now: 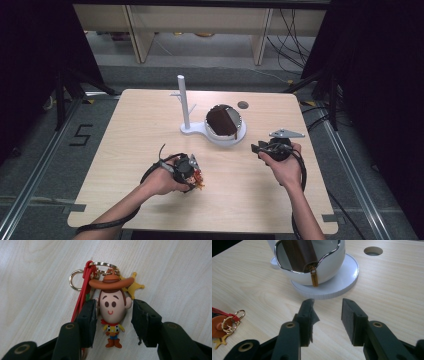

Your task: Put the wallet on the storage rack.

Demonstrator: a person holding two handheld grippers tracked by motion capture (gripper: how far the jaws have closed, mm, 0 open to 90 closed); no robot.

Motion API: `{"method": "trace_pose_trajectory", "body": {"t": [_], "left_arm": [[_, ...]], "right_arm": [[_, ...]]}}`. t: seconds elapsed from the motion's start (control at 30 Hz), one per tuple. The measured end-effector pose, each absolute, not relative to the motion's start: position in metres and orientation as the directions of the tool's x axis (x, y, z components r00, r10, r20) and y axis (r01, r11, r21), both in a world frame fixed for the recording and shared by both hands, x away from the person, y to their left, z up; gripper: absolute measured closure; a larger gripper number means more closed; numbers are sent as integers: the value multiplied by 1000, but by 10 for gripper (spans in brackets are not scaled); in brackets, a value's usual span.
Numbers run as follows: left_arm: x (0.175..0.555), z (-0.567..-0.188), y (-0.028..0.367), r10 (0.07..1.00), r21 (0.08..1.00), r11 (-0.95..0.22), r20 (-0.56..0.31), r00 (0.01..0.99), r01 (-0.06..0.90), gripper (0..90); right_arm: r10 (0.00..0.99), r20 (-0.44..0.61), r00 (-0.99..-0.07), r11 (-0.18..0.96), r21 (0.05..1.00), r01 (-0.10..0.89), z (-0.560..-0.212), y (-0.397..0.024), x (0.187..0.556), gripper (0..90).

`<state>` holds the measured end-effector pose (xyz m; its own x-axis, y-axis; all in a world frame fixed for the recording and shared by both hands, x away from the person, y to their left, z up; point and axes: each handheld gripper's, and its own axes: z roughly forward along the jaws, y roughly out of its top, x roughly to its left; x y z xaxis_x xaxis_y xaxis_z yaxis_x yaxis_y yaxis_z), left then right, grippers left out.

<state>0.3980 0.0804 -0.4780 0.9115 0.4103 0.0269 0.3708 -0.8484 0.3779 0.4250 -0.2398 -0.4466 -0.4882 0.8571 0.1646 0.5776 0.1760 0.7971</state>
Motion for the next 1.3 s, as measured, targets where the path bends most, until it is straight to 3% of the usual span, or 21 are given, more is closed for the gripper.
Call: {"method": "trace_pose_trajectory", "body": {"t": [0.37, 0.43, 0.57, 0.8, 1.3], "left_arm": [[400, -478, 77, 391, 350, -869, 48, 919, 351, 589], [399, -478, 76, 388, 342, -873, 54, 920, 348, 597], [400, -476, 74, 379, 321, -883, 55, 924, 343, 585], [401, -477, 74, 386, 319, -880, 48, 921, 352, 568], [397, -479, 78, 425, 352, -853, 40, 904, 385, 643]], "right_arm": [[854, 179, -489, 174, 787, 591, -448, -239, 425, 622], [851, 144, -504, 204, 795, 571, -448, -241, 426, 622], [850, 180, -495, 174, 791, 587, -450, -239, 425, 619], [853, 178, -490, 173, 789, 589, -449, -240, 425, 616], [852, 149, -502, 200, 793, 575, -450, -242, 425, 616]]}}
